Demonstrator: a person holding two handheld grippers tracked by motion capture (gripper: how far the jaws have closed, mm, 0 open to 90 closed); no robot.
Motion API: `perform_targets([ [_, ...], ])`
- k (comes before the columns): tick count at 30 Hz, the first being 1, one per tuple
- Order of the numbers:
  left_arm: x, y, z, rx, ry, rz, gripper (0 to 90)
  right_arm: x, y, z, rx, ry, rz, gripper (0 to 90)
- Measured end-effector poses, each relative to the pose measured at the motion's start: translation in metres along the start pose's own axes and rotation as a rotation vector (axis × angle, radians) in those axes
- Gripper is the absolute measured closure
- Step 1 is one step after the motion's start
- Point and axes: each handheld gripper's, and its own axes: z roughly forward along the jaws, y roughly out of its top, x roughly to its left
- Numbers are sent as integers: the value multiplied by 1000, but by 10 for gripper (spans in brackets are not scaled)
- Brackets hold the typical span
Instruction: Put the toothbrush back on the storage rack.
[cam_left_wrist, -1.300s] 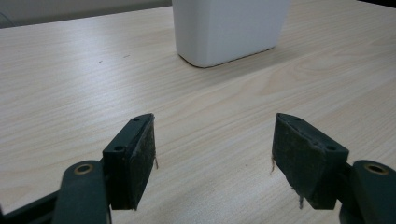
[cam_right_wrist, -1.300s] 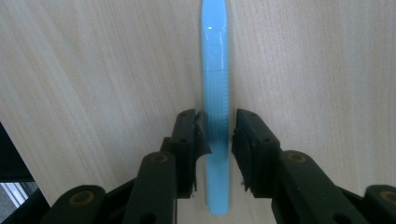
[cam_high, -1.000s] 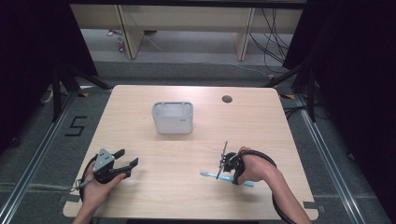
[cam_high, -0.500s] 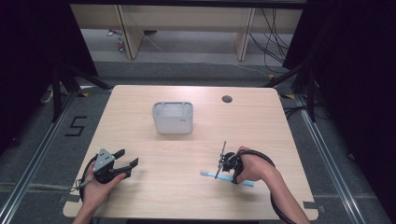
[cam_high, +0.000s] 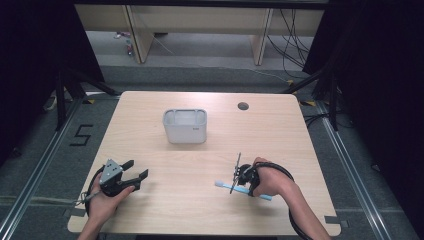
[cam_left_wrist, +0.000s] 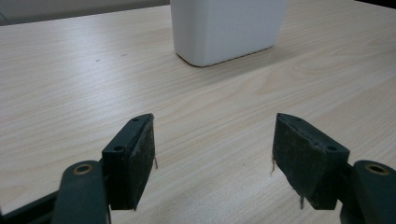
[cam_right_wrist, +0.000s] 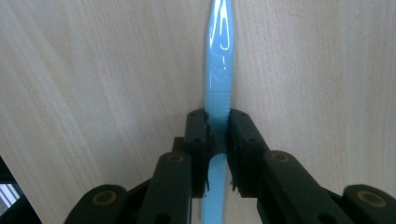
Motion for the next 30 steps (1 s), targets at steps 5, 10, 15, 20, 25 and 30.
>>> perform_targets([
  [5,0,0,0,-1,0,-3,294,-1,-2,1,-24,5,17,792],
  [10,0,0,0,-7,-4,-4,294,-1,-3,-4,-27,-10,20,792],
  [15,0,0,0,1,0,-5,294,-2,-6,-8,-40,-20,31,792],
  [20,0,0,0,1,2,-7,294,-4,-10,-13,-74,-40,20,792],
  [25,0,0,0,2,1,-9,294,-4,-14,-18,-95,-39,57,792],
  [30,0,0,0,2,2,-11,294,-5,-17,-21,-116,-45,43,792],
])
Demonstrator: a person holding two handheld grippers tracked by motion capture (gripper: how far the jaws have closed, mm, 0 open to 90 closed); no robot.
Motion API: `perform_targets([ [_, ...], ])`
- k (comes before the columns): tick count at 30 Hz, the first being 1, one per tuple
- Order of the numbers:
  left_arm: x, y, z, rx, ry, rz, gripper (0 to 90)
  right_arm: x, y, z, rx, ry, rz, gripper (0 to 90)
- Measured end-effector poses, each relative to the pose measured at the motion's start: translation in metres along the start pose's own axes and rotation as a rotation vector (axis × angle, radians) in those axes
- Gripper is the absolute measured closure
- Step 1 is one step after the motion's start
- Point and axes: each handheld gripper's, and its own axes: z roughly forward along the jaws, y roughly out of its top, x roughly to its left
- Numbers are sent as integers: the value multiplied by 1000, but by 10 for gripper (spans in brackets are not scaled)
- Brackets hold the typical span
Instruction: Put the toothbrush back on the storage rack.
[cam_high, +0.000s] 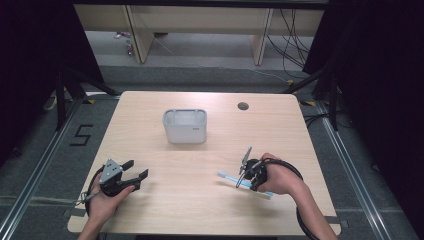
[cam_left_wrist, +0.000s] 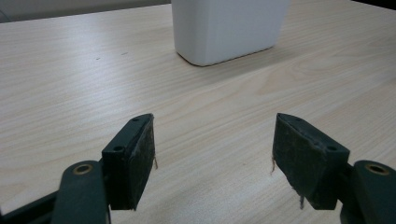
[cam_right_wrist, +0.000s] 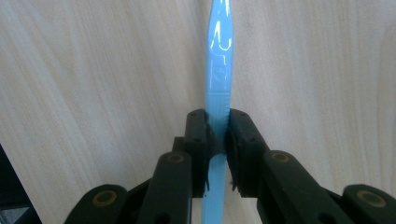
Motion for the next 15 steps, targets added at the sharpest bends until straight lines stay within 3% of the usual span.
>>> perform_targets([
  [4,0,0,0,0,0,1,294,2,-3,-3,-18,-10,40,792],
  [5,0,0,0,0,1,1,294,0,-4,-4,-29,-14,22,792],
  [6,0,0,0,1,-1,1,294,1,-5,-6,-37,-19,44,792],
  [7,0,0,0,1,0,0,294,0,-6,-6,-50,-20,31,792],
  [8,0,0,0,2,0,-1,294,2,-7,-7,-69,-6,55,792],
  [9,0,0,0,3,0,1,294,-1,-8,-8,-71,-30,29,792],
  [10,0,0,0,4,0,1,294,1,-9,-8,-86,-14,56,792],
  [13,0,0,0,4,-3,8,294,1,-12,-10,-119,-13,66,792],
  [15,0,0,0,5,-2,9,294,-1,-13,-10,-148,-22,41,792],
])
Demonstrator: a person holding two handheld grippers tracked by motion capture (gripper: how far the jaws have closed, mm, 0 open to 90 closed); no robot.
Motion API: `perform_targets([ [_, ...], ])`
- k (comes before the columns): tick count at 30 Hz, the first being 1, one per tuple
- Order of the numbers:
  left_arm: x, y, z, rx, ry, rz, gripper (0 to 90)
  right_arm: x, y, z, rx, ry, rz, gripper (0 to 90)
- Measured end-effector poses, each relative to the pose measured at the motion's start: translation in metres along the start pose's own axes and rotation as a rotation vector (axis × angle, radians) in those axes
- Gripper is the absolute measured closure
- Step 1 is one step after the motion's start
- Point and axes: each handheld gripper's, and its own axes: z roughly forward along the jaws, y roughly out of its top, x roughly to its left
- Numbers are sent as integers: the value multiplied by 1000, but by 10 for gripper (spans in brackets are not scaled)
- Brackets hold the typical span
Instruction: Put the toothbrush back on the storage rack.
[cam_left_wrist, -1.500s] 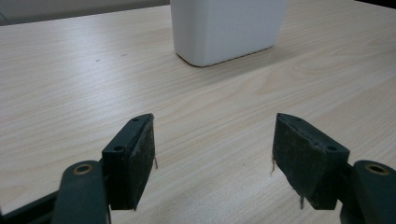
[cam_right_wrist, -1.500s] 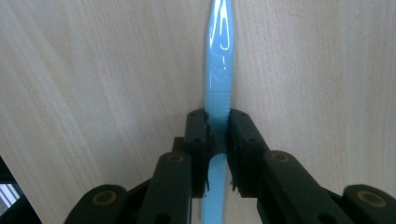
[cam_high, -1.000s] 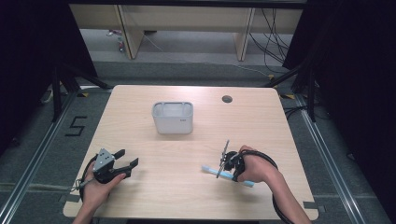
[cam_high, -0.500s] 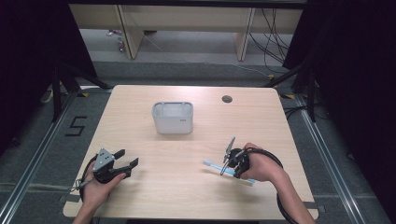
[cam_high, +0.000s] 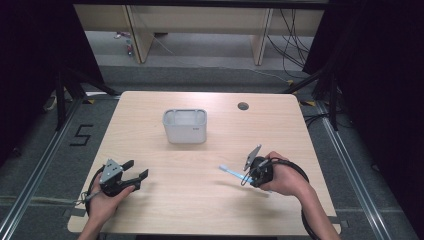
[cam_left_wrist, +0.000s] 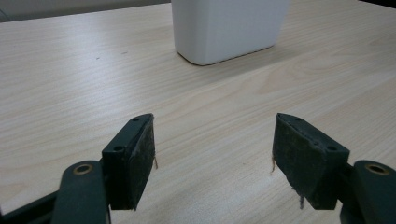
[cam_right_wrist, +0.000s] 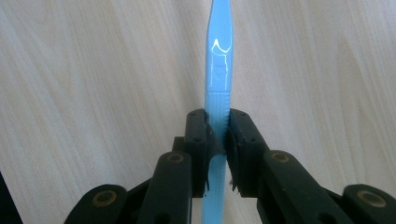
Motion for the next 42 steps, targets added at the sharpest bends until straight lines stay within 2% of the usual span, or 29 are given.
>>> perform_targets([
  [1,0,0,0,0,0,0,295,0,-1,0,-3,4,12,792],
  [3,0,0,0,1,0,1,294,-1,-2,-1,-28,-1,2,791],
  [5,0,0,0,0,0,0,294,0,-4,-1,-55,-4,14,792],
  [6,0,0,0,0,0,-1,294,-1,-4,-1,-72,-10,-2,792],
  [8,0,0,0,0,0,-1,294,-1,-6,-3,-94,-11,8,792],
  [10,0,0,0,1,0,-1,294,-1,-8,-4,-119,-20,24,791],
  [15,0,0,0,0,0,-2,294,-2,-11,-7,-163,-42,23,791],
  [16,0,0,0,1,1,-1,294,-1,-12,-7,-165,-45,38,792],
  [20,0,0,0,0,1,-4,294,-2,-14,-7,-206,-67,31,791],
  [21,0,0,0,2,1,-2,294,-1,-16,-8,-207,-75,53,792],
  [23,0,0,0,1,1,-1,294,-3,-16,-7,-224,-76,32,791],
  [25,0,0,0,1,1,-1,295,-2,-17,-7,-230,-75,44,791],
  [30,0,0,0,1,0,0,294,1,-20,-6,-297,-82,79,791],
  [31,0,0,0,1,0,0,295,0,-21,-7,-301,-74,79,791],
  [33,0,0,0,1,0,-3,294,-1,-21,-6,-321,-86,61,791],
  [36,0,0,0,1,1,-3,294,-2,-23,-6,-364,-90,64,791],
  [37,0,0,0,1,1,-3,294,-2,-23,-6,-375,-91,67,791],
  [39,0,0,0,0,0,-3,294,-1,-25,-6,-382,-91,102,792],
  [40,0,0,0,1,0,-2,294,-1,-25,-5,-394,-90,101,792],
  [41,0,0,0,1,1,-2,294,-2,-26,-5,-398,-100,75,792],
  [42,0,0,0,1,0,-3,294,-1,-26,-4,-403,-94,89,792],
])
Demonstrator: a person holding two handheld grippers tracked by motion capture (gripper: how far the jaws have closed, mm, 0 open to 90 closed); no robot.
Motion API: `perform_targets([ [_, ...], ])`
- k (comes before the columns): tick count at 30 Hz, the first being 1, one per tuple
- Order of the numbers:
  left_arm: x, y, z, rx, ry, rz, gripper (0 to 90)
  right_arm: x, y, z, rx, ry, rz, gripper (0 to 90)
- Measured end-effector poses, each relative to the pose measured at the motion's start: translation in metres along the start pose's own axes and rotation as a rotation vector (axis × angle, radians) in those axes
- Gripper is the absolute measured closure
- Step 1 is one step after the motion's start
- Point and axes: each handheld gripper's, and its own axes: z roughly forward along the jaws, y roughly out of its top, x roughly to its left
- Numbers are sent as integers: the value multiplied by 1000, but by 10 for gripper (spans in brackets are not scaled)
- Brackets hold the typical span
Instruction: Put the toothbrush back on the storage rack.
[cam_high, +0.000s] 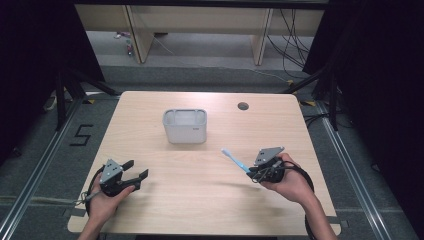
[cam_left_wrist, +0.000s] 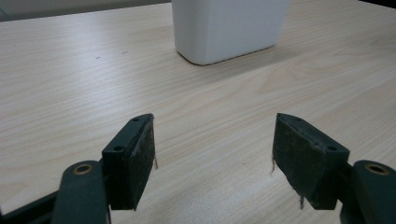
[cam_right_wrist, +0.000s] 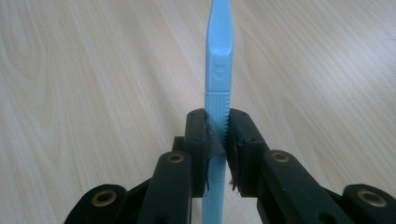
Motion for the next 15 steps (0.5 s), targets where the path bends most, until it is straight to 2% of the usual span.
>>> perform_targets([
  [3,0,0,0,1,-1,2,294,-1,-2,-1,-16,-7,-2,792],
  [5,0,0,0,1,-1,2,294,-1,-3,-1,-26,4,14,792],
  [6,0,0,0,1,-1,2,294,0,-3,-1,-35,-1,28,792],
  [9,0,0,0,1,0,3,294,0,-5,-1,-70,-4,18,792],
  [10,0,0,0,1,0,3,294,0,-5,-1,-74,-6,35,792],
  [12,0,0,0,1,0,3,294,0,-6,-1,-96,-10,27,792],
  [13,0,0,0,2,0,3,294,0,-6,-1,-100,-13,45,792],
  [15,0,0,0,2,0,3,294,0,-7,-1,-119,-21,41,792],
])
